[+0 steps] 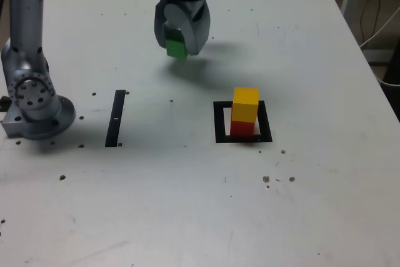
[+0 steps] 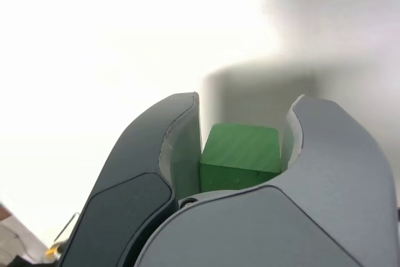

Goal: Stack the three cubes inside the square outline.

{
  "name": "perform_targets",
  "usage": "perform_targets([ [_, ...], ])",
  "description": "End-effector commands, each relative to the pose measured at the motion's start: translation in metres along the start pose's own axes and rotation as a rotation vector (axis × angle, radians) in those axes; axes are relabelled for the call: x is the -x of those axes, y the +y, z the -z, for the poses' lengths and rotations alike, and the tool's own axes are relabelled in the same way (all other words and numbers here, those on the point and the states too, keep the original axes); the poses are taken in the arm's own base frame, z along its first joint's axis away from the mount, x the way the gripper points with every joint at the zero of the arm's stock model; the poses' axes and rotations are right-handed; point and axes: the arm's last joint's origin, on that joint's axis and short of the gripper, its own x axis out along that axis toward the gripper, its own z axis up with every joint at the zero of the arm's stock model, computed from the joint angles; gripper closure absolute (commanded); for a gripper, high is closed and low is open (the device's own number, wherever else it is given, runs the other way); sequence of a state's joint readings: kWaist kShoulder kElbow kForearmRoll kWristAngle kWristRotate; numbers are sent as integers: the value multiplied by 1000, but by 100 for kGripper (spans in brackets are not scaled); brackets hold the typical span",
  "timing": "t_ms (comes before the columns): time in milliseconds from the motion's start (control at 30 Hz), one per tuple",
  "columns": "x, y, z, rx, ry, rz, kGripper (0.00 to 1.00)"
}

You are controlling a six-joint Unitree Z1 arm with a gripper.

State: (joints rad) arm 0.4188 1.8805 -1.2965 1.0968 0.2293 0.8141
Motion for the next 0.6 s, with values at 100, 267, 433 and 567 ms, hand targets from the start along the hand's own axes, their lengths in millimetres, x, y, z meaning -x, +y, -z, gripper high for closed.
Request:
perform_targets([
  [100,31,-12,-7,-16,-21,4,59],
  [267,53,-24,-17,-14,-31,19,59],
  [433,71,-35,-26,13,-49,33,59],
  [567,82,-44,-32,60,-55,47,59],
])
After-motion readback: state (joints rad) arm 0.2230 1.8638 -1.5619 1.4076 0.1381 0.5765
